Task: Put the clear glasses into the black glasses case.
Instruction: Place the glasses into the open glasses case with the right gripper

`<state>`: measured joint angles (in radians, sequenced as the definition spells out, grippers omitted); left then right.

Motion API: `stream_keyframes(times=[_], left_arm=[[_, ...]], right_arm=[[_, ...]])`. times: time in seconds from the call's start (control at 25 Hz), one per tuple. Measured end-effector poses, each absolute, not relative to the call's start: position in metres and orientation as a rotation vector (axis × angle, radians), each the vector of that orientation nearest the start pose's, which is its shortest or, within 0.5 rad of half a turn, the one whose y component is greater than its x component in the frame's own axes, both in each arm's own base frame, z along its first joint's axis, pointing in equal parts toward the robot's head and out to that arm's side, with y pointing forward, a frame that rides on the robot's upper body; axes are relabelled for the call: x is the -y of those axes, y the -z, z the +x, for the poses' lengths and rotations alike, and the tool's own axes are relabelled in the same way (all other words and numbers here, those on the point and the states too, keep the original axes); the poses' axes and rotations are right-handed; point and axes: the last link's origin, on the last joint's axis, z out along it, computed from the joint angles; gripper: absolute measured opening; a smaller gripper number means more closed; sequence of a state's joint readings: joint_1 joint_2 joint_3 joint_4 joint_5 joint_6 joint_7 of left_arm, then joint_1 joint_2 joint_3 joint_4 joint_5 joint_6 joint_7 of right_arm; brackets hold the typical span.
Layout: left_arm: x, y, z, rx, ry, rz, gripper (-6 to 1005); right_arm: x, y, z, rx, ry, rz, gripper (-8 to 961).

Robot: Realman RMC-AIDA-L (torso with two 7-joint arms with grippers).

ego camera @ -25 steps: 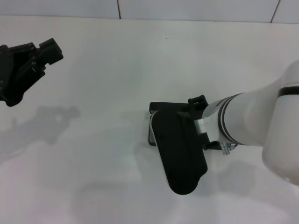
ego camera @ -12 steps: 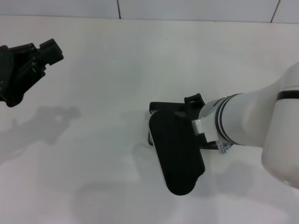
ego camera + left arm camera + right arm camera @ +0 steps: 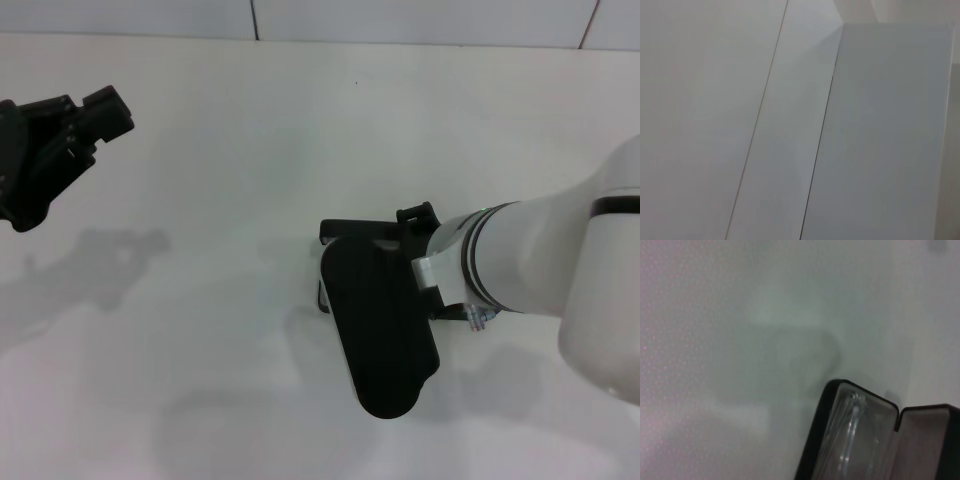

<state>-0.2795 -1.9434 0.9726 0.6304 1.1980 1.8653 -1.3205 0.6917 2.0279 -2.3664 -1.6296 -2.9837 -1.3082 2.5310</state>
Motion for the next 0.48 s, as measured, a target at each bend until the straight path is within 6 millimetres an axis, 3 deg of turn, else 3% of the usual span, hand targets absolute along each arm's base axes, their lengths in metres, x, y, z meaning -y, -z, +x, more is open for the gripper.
stream_keyframes(times=[0.48], left_arm=[[-0.2694, -0.0827, -0.2635, 0.432, 1.432, -2.432, 88]], right_arm=[[-0.2765, 0.1027, 0.0855, 0.727, 0.84, -2.497, 164]])
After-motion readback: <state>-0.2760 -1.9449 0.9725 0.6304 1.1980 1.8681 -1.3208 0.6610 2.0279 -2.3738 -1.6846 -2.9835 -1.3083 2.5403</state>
